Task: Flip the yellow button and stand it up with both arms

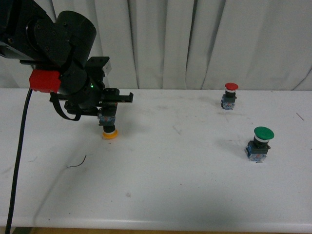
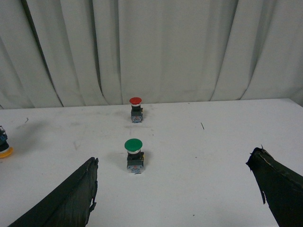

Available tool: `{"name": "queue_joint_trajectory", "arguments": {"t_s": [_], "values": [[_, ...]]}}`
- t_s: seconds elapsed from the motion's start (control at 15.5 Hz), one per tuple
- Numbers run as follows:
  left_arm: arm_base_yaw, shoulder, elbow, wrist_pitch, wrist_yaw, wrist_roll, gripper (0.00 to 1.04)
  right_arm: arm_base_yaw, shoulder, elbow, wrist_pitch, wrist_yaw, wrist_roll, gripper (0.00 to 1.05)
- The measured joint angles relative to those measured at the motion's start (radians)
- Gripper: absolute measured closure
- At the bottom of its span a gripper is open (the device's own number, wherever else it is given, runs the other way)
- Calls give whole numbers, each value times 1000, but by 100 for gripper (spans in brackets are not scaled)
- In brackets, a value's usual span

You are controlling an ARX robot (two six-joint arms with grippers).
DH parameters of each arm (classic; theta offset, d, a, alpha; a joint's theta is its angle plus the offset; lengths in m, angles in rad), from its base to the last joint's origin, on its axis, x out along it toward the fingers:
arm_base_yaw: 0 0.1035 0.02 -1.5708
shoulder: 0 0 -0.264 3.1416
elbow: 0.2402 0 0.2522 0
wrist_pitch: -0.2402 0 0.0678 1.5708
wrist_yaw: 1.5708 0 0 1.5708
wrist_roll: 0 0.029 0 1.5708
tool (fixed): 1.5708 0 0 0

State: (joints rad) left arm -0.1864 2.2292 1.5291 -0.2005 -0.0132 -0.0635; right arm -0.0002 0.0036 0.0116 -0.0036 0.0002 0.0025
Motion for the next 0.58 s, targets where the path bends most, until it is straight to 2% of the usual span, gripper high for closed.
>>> {"name": "queue_joint_trajectory", "arguments": {"t_s": [0.26, 0.58], "values": [[-16, -244, -169, 70, 73, 68, 70, 0, 0, 0, 0, 0, 0, 6], [-113, -684, -518, 180, 101, 72, 70, 0, 0, 0, 0, 0, 0, 6]]}}
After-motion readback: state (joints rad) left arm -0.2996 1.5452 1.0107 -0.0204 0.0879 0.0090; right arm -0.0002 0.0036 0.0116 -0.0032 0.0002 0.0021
